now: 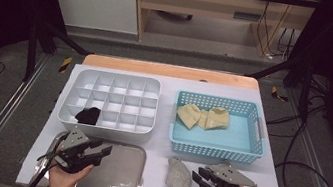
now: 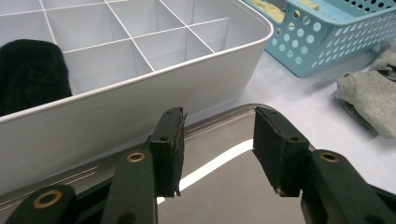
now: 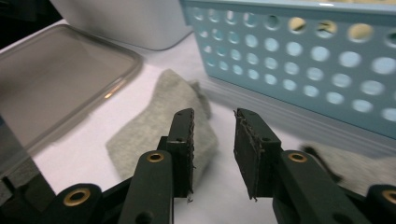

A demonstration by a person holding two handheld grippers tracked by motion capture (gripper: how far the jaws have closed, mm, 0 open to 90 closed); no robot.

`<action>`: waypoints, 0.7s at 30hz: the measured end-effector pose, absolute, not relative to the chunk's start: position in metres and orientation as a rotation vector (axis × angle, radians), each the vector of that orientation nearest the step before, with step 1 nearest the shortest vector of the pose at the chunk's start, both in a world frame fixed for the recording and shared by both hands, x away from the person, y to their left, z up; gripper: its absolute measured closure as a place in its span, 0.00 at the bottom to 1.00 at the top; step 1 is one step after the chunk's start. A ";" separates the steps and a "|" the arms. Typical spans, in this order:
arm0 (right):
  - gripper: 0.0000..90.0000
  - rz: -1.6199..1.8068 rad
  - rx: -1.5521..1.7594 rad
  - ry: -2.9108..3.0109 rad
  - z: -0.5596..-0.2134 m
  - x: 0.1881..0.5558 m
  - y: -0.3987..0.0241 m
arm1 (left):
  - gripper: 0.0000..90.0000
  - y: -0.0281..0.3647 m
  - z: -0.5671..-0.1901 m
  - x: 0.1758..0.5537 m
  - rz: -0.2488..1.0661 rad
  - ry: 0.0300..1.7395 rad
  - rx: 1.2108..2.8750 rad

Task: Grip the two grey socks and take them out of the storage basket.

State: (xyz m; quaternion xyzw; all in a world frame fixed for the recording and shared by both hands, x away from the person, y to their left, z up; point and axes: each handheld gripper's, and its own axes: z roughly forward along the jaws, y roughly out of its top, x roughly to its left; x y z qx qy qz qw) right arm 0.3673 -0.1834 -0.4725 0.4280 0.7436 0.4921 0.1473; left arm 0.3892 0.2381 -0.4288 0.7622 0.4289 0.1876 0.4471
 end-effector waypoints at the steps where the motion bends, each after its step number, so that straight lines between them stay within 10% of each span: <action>1: 0.75 1.428 1.224 2.147 -0.472 0.367 -0.181 | 0.59 0.237 -0.429 0.389 0.462 1.061 1.886; 21: 0.95 1.425 1.252 2.257 -0.481 0.375 -0.176 | 0.62 0.217 -0.436 0.385 0.418 1.011 1.925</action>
